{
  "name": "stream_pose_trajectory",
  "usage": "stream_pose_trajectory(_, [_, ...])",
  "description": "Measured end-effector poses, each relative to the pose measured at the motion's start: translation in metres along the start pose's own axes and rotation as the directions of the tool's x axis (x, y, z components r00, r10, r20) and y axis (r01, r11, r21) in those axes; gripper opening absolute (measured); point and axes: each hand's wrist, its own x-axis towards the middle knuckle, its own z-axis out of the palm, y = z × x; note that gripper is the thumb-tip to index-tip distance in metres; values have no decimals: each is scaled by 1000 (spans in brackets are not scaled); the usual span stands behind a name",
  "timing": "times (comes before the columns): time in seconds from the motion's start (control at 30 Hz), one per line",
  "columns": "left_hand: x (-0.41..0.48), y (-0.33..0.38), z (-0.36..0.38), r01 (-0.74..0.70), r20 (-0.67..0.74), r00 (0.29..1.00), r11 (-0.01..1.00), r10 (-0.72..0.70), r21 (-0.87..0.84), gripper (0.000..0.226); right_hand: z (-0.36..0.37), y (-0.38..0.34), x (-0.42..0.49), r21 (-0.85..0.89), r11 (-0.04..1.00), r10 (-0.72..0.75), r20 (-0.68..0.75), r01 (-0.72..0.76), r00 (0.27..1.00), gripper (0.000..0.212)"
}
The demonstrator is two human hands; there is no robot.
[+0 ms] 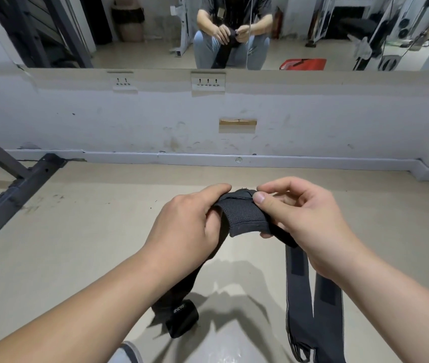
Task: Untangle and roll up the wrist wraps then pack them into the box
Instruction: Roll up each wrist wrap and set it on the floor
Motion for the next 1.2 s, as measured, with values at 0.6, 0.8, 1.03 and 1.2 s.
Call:
stream_pose_trajectory(0.6, [1,4,6,256,203,963,838,-178,-481,36,-12,12,9,-133,978,-128,222,160,967,38])
stream_pose_trajectory(0.8, [5,11,6,417,413,892,685,-182,-598,33,-8,17,11,-268,948,-131,173,174,976,33])
stream_pose_trajectory(1.03, [-10,25,16,413,342,907,683,-246,-603,41,1,21,7,-348,924,-91,200,158,975,35])
stream_pose_trajectory(1.2, [-8,28,12,440,331,897,668,-293,-601,16,-7,17,13,-255,964,-10,271,81,963,38])
